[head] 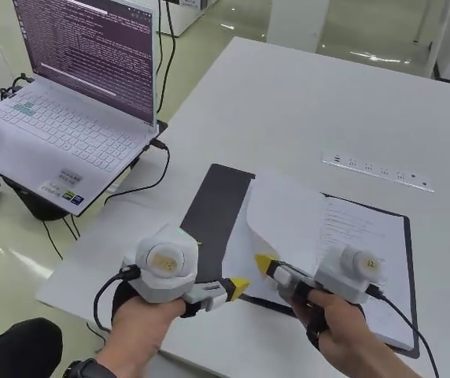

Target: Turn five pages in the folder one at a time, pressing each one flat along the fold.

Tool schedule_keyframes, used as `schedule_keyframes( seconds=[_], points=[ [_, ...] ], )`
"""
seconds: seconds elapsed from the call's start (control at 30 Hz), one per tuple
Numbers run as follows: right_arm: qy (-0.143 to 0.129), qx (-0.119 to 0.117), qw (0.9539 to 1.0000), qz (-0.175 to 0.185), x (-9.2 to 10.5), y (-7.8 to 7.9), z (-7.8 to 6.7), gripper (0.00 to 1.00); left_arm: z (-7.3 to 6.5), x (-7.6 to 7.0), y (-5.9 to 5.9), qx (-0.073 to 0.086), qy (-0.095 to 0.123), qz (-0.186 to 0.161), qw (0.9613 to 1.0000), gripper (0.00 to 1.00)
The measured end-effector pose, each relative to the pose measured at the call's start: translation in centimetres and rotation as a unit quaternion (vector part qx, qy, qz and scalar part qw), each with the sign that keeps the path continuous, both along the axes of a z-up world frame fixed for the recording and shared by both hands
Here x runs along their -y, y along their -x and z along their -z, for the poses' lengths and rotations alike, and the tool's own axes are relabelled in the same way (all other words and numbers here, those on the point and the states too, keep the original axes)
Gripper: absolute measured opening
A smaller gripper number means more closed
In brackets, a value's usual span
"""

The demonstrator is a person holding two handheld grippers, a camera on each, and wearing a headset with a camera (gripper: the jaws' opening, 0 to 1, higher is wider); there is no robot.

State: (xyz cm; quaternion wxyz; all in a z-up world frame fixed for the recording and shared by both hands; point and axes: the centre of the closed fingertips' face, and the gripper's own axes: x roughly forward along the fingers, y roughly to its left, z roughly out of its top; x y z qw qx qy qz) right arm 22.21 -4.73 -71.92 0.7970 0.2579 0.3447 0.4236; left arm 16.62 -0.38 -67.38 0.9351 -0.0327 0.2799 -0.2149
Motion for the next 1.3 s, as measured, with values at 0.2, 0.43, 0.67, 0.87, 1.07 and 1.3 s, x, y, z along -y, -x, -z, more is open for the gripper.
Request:
schedule_keyframes(
  seconds=[0.2, 0.43, 0.67, 0.87, 1.07, 1.3],
  points=[
    [0.005, -0.011, 0.9999, -0.003, -0.7, -0.1, 0.8, 0.0, 0.0, -0.8, 0.5, 0.0, -0.006, 0.001, 1.0, 0.63],
    [0.012, -0.025, 0.9996, 0.005, -1.4, -0.1, 2.2, 0.0, 0.1, -1.8, 0.8, -0.002, 0.001, -0.012, 0.9999, 0.63],
    [0.027, -0.049, 0.9978, 0.036, -1.8, -0.1, 3.9, 0.0, -0.4, -3.0, 0.2, 0.003, 0.008, -0.031, 0.9995, 0.62],
    [0.037, -0.084, 0.9936, 0.066, -1.9, -0.4, 5.9, 0.0, -0.9, -3.4, -0.1, 0.009, 0.014, -0.041, 0.999, 0.62],
    [0.043, -0.106, 0.9902, 0.08, -1.8, -0.7, 7.5, 0.0, -0.7, -3.4, 0.1, 0.006, 0.012, -0.038, 0.9992, 0.61],
    [0.038, -0.1, 0.9914, 0.075, -2.4, -0.5, 7.1, 0.04, -0.7, -3.8, -0.1, 0.006, 0.011, -0.045, 0.9989, 0.61]
  ],
)
